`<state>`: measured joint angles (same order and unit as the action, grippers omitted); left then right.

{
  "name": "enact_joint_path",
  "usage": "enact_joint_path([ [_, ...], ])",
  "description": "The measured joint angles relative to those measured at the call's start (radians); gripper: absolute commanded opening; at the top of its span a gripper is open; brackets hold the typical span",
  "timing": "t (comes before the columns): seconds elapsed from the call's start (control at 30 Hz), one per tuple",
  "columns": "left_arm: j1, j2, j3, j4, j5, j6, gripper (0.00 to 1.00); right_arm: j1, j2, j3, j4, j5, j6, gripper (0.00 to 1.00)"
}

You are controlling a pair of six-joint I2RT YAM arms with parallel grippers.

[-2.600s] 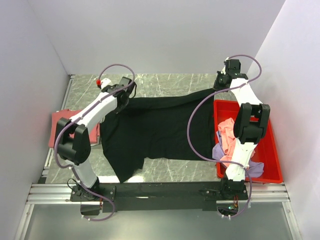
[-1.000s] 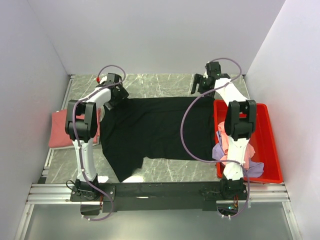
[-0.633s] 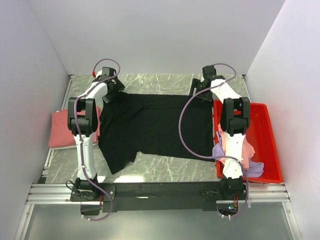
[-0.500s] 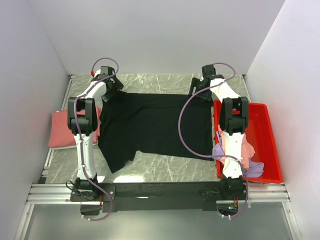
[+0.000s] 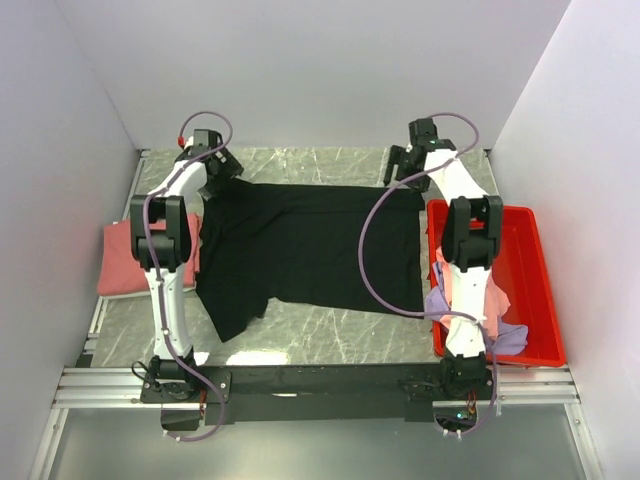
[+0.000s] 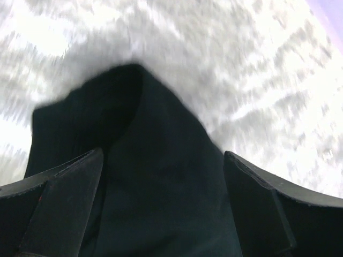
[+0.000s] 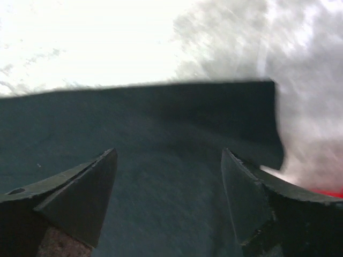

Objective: Fold and stack the t-shirts
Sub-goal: Fold the tshirt

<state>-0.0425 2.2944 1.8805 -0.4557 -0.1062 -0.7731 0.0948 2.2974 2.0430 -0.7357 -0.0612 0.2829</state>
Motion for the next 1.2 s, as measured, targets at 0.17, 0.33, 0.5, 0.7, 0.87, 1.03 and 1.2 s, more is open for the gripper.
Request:
enact_joint_path([
  [0.17,-0.025,-0.155,-0.138,0.011,0.007,0.005,1.0,-0.068,-0.043,-0.058,-0.028,0.012,-0.007,0.69],
  [0.33,-0.085,-0.356,-0.307,0.064,-0.008,0.002,1.0,-0.158,-0.04,-0.047,-0.063,-0.003,-0.063,0.61],
  [0.5,-0.144,-0.446,-0.397,0.073,-0.039,-0.009,0.99,-0.164,-0.02,-0.016,-0.089,-0.019,-0.121,0.57],
  [0.7,-0.165,-0.449,-0.485,0.047,-0.068,-0.027,1.0,-0.149,0.0,-0.015,-0.119,-0.042,-0.177,0.53],
  [0.87,-0.185,-0.458,-0.552,0.021,-0.095,-0.041,0.96,-0.15,0.002,-0.013,-0.125,-0.065,-0.198,0.47],
  [1.03,-0.208,-0.474,-0.588,-0.005,-0.102,-0.059,0.89,-0.15,0.026,0.021,-0.152,-0.08,-0.205,0.41],
  [1.2,-0.224,-0.476,-0.62,-0.001,-0.097,-0.059,0.83,-0.15,0.063,0.051,-0.167,-0.091,-0.219,0.38],
])
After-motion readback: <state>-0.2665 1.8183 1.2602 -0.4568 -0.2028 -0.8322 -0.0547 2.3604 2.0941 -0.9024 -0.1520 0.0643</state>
